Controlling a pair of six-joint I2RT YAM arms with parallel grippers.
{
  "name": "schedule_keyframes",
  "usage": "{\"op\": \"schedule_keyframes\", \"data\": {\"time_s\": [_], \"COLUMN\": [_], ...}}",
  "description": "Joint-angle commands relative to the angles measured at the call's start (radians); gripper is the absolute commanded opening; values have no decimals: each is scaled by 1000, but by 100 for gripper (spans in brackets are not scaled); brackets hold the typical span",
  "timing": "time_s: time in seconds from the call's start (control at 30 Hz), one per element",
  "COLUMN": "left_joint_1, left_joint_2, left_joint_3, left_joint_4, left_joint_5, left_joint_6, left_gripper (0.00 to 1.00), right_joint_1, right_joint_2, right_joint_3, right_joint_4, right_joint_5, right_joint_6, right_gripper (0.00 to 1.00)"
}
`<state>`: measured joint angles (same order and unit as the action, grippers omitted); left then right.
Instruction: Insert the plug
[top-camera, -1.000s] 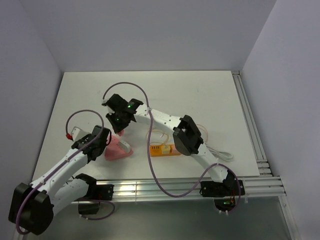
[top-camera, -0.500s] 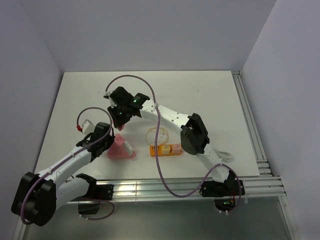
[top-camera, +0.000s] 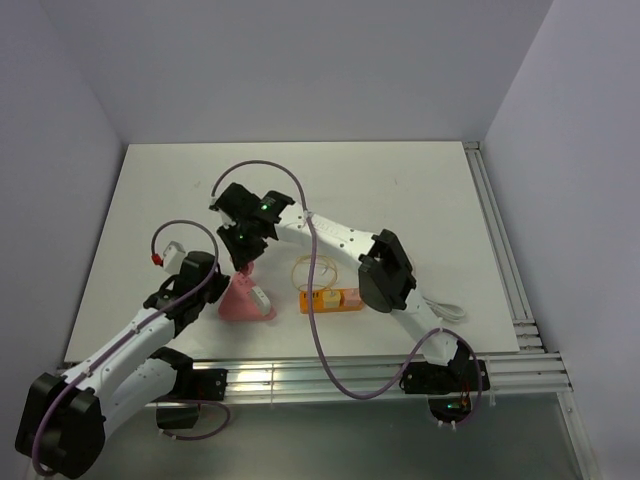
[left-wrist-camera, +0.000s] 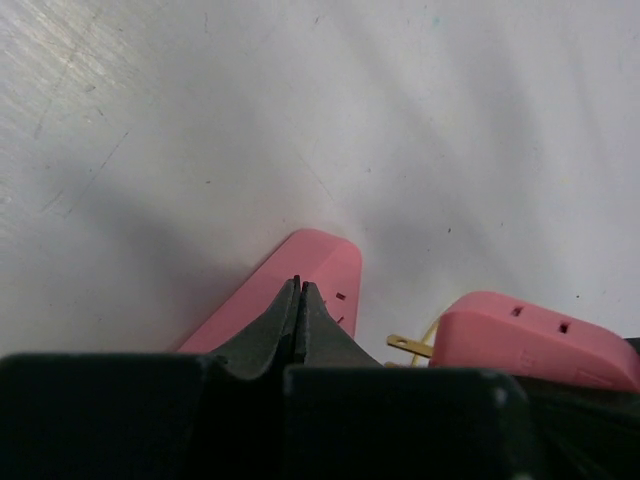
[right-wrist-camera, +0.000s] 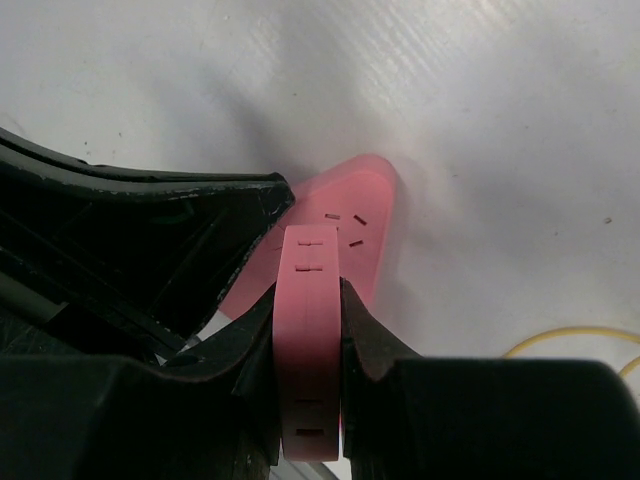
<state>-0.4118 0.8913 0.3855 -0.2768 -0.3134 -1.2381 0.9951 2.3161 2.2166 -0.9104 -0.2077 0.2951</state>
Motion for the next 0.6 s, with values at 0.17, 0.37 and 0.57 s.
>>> {"op": "schedule_keyframes", "data": {"time_s": [0.17, 0.37, 0.57], "left_joint_1": [1, 1, 1], "left_joint_2": [21, 25, 8], "left_joint_3": [6, -2, -19], "left_joint_4": [-53, -45, -35], "left_joint_5": [-42, -33, -23], "left_joint_6": [-1, 2, 3], "left_gripper": [1, 8, 17], "right_joint_1": [25, 25, 27], "right_joint_2": [71, 106, 111], "right_joint_3": [81, 120, 118], "right_joint_4": [-71, -102, -94], "right_joint_5": [-13, 7, 14], "right_joint_6": [18, 18, 21], "right_gripper": [0, 0, 0]}}
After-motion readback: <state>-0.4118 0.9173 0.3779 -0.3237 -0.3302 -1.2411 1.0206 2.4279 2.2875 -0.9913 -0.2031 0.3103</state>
